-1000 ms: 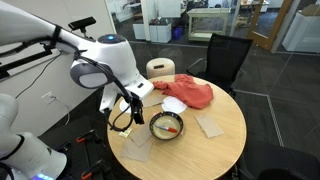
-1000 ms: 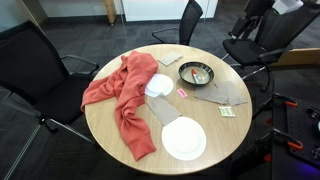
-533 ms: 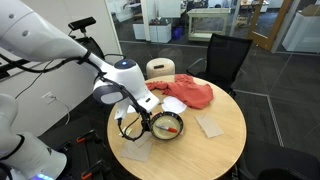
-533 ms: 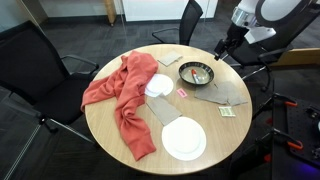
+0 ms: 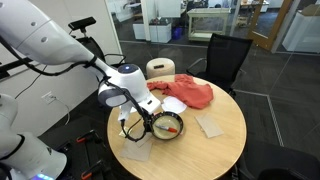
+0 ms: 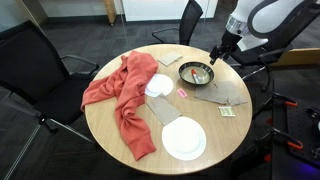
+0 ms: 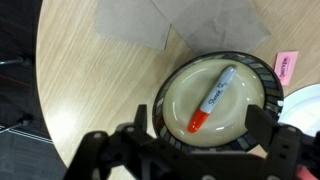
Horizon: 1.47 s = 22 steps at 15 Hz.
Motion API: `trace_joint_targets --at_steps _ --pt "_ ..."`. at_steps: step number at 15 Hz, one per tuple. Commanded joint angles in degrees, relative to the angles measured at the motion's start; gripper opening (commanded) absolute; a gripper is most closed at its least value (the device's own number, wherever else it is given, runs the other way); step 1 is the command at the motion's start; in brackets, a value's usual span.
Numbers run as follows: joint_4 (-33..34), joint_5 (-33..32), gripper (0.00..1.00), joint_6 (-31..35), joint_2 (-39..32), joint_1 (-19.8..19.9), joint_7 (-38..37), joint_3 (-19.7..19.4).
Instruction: Remove the marker from the bowl and put it on the table
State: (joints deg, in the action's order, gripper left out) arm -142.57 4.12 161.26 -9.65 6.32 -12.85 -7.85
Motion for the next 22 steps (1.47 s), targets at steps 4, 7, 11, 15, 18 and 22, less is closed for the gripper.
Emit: trace_joint_targets --at_steps 4,7,11,15,18,22 --pt "5.88 1.87 1.00 -0.76 -5.17 -0.73 -4.92 -0.82" --pt "10.18 2.35 1.00 -2.17 -9.52 -1.53 -8.00 -0.79" --pt "15.39 2.86 1.00 -2.56 -15.93 -3.97 -11.38 -0.68" --pt "18.84 2.35 1.00 -2.70 -20.38 -7.17 -14.61 -2.15" --pt "20.69 2.45 1.00 -2.67 -22.94 -8.72 -16.76 -3.52" --pt "22.93 3.09 1.00 -3.25 -25.44 -8.83 -17.23 -4.12"
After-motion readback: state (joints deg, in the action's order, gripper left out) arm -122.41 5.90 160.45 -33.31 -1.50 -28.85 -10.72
